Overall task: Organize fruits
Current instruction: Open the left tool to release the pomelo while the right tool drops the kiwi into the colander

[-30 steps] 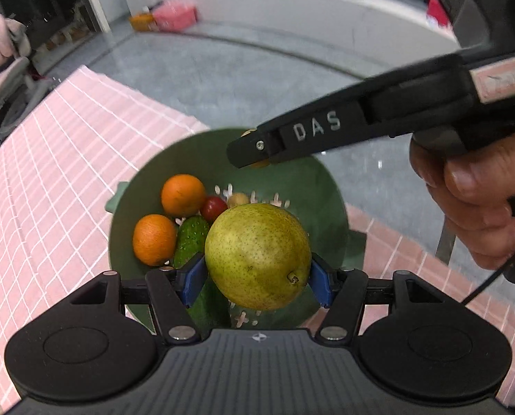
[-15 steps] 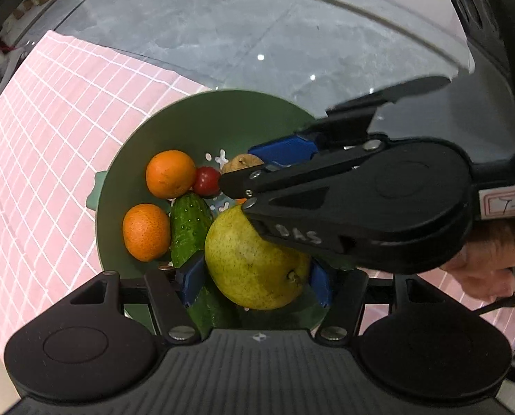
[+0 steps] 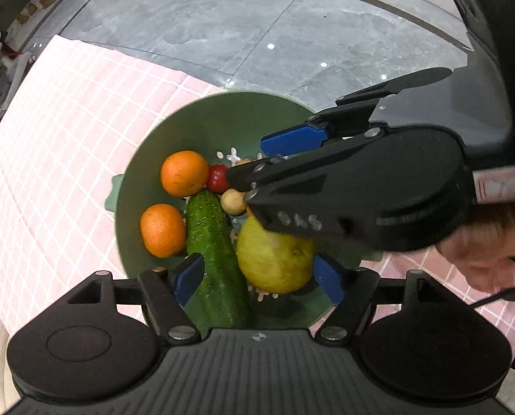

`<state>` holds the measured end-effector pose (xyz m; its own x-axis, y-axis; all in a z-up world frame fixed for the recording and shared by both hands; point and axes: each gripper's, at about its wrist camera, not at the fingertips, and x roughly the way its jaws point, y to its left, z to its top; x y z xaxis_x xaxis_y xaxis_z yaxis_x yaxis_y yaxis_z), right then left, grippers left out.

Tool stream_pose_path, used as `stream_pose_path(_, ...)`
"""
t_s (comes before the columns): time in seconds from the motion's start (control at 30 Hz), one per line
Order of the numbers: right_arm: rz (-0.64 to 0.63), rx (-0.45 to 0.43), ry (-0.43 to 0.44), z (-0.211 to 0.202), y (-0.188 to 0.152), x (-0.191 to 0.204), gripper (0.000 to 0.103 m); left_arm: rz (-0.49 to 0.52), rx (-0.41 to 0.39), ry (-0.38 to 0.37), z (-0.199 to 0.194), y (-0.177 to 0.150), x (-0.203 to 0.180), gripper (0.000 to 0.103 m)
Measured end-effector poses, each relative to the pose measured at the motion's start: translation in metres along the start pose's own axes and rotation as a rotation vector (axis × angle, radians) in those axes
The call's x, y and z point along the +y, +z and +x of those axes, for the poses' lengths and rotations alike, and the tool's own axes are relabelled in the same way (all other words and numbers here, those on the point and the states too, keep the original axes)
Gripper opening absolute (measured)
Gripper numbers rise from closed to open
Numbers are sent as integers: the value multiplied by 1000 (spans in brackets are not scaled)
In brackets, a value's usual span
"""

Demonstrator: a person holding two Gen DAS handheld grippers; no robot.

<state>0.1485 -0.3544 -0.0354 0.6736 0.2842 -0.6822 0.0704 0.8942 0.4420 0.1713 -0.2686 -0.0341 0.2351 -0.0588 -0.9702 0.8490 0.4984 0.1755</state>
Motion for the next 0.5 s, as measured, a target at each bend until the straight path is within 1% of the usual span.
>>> stream_pose_path(0.13,14,-15,7,-6,2,-1,32,-10,-30,27,-24,-9,0,87)
stream_pose_path(0.23,14,-28,17,-12,5,2,32,-51,-70,29,-45,-19,7,87)
stream_pose_path(0.37,-6,-47,30,-22,7,10,32,-161,-148,16,-67,-40,25,87)
stream_pose_path(0.5,-34,-63,41,-32,7,19,32,-317,-235,-17,-85,-78,42,87)
